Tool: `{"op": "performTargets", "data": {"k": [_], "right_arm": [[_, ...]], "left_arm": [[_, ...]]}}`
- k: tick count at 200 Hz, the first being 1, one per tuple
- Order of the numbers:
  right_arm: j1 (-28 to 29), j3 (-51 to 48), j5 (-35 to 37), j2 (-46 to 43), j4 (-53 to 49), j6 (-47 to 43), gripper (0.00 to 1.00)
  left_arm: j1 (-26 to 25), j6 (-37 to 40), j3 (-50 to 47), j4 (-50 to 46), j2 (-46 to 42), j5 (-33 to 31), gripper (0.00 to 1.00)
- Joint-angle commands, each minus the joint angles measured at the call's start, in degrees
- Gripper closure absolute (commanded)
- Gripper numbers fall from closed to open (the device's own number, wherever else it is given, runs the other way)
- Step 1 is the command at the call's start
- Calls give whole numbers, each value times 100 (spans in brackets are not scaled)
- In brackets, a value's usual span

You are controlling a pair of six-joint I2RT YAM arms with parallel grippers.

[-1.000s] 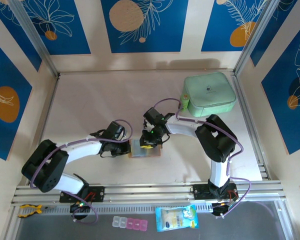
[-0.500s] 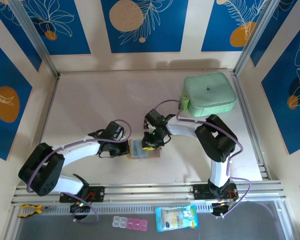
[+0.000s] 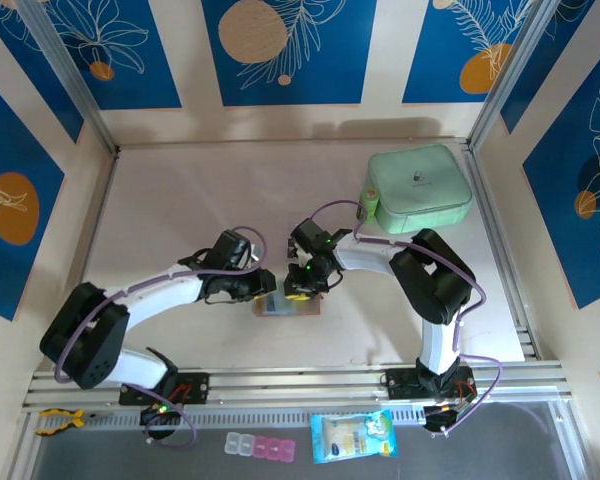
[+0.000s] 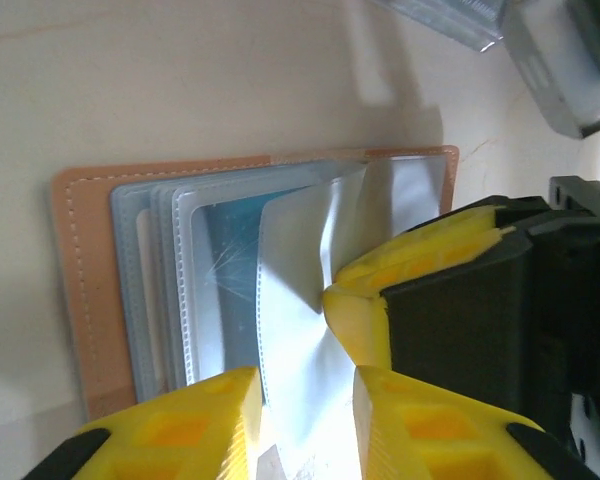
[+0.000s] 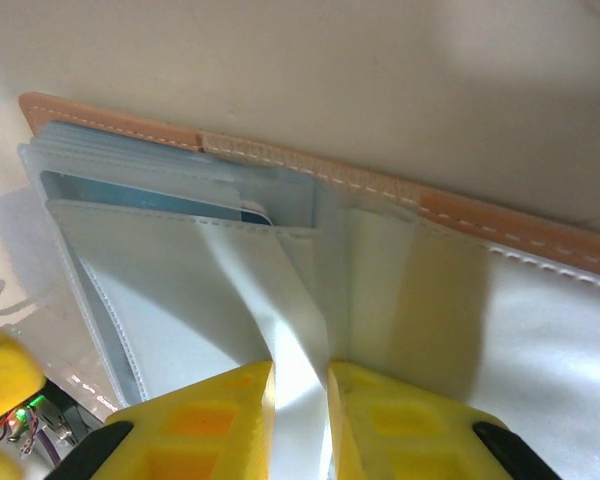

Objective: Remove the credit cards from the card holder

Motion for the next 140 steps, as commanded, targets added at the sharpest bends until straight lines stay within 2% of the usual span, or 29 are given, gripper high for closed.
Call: {"op": "performTargets", "data": {"k": [1,32,98,140], "right_arm": [[-34,-172,18,-127,-73,-68,78],[-48,-209,-3,-156,-47,-59,78],[-90,-288,39,-525,-11,-51,78],[-181,-313,144,-892,-192,-128,78]], "left_arm": [[27,-157,99,339,221,294,68],[13,-212,103,478,451,326,67],[-18,-279,168,600,565,366,76],[-60,-320,363,552,576,367,75]]}}
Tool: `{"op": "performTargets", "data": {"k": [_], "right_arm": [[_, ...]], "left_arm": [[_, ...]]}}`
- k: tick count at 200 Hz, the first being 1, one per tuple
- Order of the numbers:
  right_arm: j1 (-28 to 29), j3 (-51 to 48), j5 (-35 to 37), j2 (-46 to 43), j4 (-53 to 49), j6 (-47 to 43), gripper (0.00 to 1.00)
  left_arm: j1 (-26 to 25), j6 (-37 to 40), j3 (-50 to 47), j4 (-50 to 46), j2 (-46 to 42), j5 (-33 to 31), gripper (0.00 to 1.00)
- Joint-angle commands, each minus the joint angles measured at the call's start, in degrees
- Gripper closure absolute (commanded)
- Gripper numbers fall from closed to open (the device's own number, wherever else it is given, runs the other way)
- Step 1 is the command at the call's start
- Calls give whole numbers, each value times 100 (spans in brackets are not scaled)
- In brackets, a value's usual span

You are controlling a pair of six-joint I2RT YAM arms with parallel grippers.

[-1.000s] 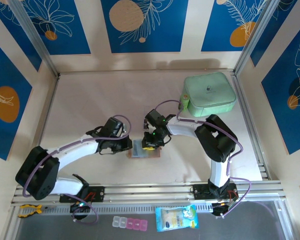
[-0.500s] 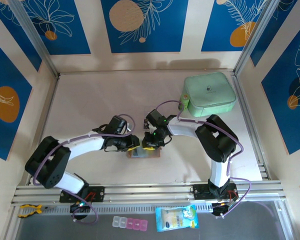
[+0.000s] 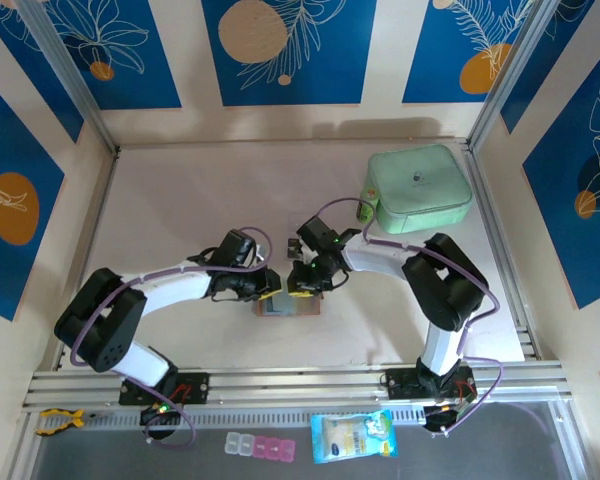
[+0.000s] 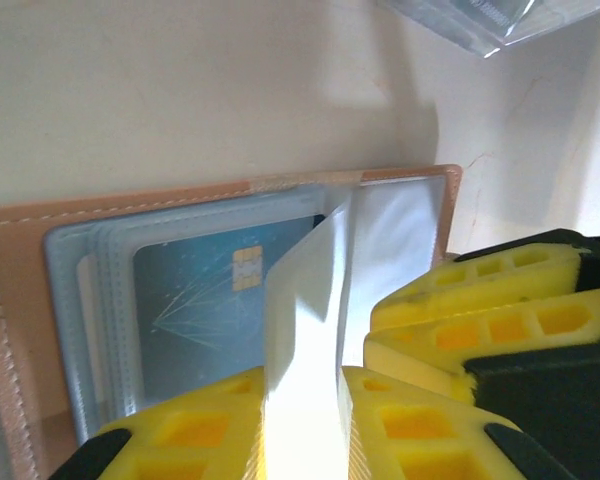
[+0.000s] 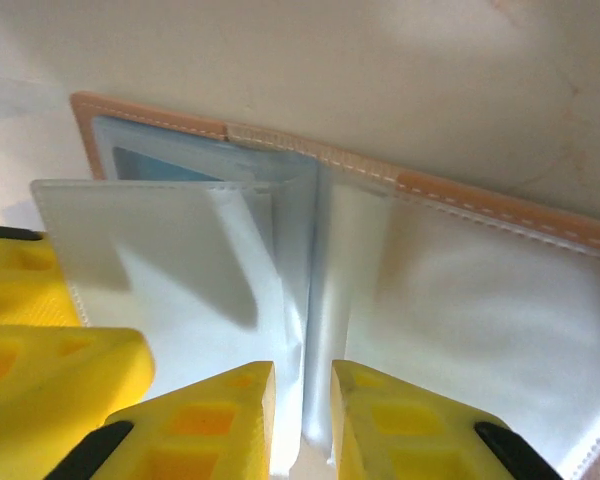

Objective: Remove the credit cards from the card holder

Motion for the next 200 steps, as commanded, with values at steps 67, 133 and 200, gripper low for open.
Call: {"op": "performTargets", "data": {"k": [67,133,200], "right_arm": [[-398,-324,89,-995,-479,-294,77],[-697,-748,133,-1554,-565,-425,77],[-863,-973,54,-1788,-540,-479,76]], "left_arm": [[-331,-105,818,-85,387,6,65],[-681,-131,1411,-169,984,-34,60],[-800,-50,1668,-339,1181,-146,59]]}}
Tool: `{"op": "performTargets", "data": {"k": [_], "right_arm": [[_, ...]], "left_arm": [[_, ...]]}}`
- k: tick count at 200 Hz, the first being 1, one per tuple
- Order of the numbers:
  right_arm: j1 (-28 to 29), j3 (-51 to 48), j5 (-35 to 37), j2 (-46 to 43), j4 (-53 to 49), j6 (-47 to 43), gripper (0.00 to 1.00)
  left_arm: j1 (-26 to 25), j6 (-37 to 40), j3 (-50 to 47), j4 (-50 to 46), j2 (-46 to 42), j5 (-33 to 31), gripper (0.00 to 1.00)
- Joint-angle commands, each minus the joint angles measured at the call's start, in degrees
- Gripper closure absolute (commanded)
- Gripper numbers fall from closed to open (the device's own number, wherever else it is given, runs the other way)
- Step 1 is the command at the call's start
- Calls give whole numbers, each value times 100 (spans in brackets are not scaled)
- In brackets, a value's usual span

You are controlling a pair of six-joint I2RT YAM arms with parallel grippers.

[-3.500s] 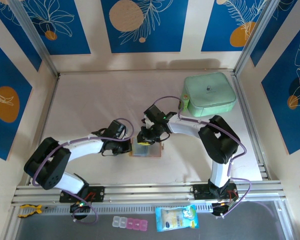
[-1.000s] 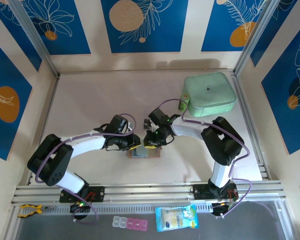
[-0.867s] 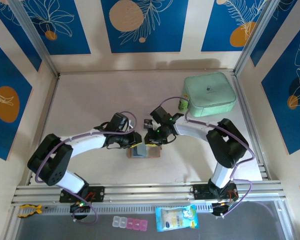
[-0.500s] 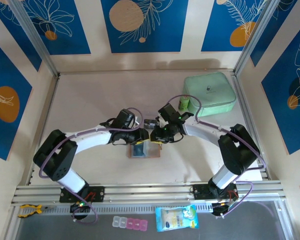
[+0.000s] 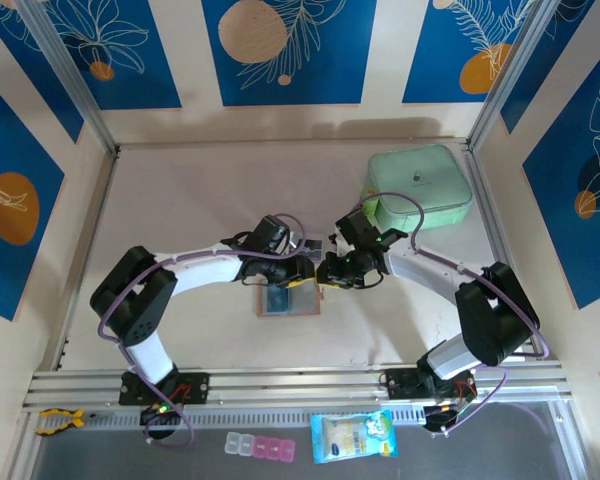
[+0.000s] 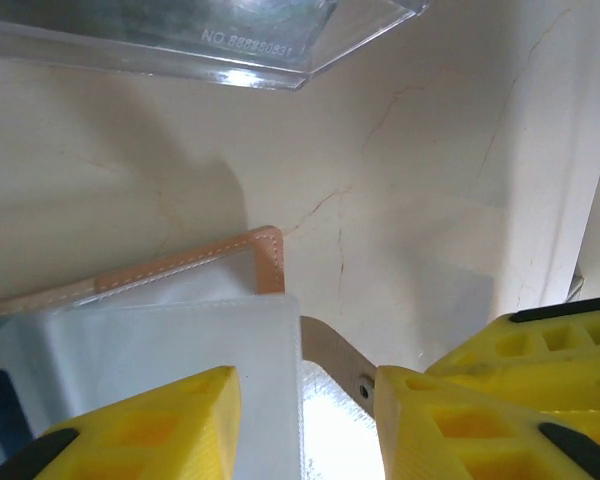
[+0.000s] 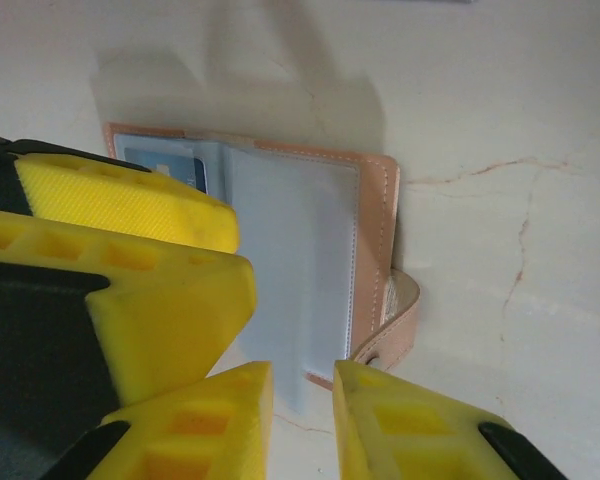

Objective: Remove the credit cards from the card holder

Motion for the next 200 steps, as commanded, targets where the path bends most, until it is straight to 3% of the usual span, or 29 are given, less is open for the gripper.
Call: {"op": "performTargets", "data": {"k": [1,62,200], "right_arm": [[-19,-66,-112,-147,-87,-90,77],[98,86,-201,58,25,66,77],[1035,1120,3,1270,-4,420,77]], "left_arm": [[-43,84,157,-283,-18,-128,59],[147,245,-203,-393,-472,-160,61],[982,223,-2068,-87,-2084,-54,70]]}}
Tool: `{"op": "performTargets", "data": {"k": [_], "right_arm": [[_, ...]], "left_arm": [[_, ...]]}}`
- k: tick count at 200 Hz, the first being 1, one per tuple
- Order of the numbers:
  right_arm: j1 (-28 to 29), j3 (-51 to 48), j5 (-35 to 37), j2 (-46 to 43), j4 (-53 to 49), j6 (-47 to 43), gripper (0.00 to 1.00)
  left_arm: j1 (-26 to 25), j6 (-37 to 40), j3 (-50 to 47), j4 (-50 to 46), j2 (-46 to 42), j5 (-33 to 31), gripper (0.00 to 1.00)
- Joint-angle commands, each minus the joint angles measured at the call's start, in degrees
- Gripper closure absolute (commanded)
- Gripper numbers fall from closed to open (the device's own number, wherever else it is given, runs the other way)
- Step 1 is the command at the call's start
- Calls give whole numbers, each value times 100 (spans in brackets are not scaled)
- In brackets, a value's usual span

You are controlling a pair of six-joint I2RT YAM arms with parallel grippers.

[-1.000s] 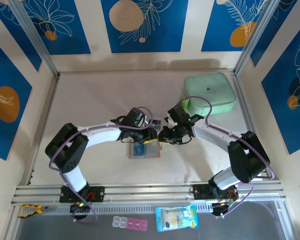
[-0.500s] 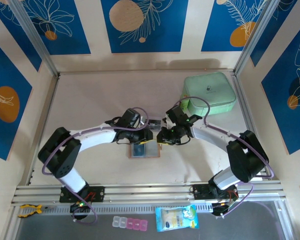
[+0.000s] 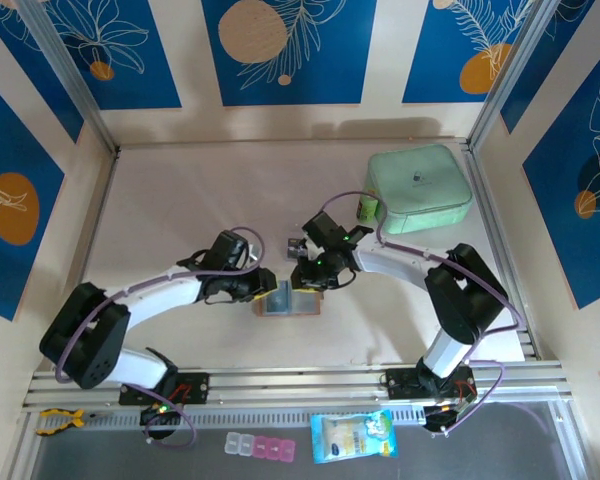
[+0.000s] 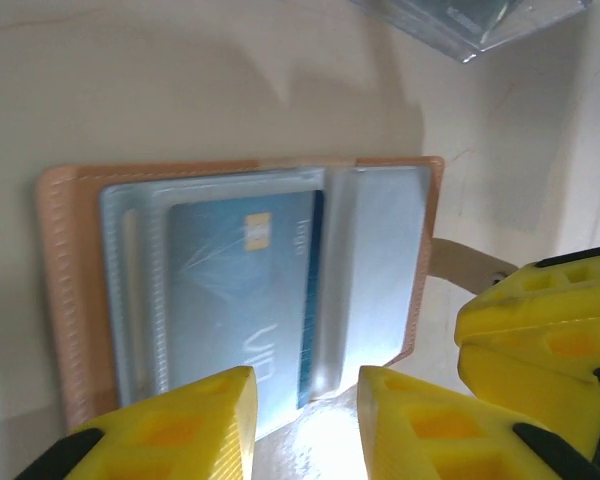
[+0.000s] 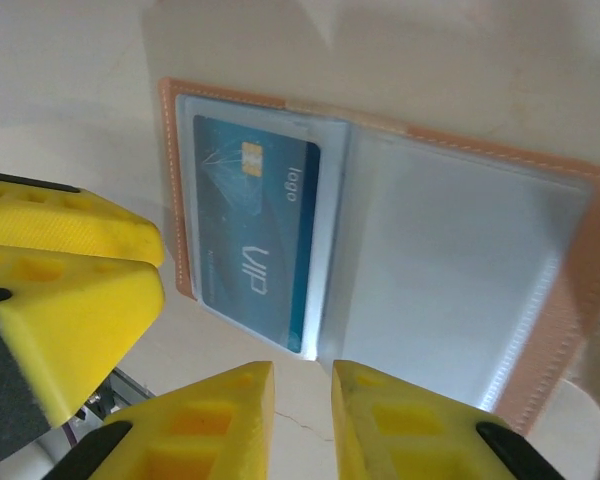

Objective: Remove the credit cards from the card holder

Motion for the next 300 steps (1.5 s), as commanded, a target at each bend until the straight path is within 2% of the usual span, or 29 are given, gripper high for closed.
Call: {"op": "performTargets", "data": {"k": [1,44,113,146,300], "right_arm": [[113,200,9,182,-42,144,78],[173,279,-74,403,55,172,78],[187,375,-244,708,213,190,82],[191,461,-306,856,242,185,81],[230,526,-382,1350,408,227,82]], "left_arm": [[98,76,-230,113,-213,57,70],[104,118,-290,168,-129,99,82],[100,273,-215,177,233,49,92],[104,470,-228,-95,249,-204,94],[129,532,-439,-1,428,-215,95]]}}
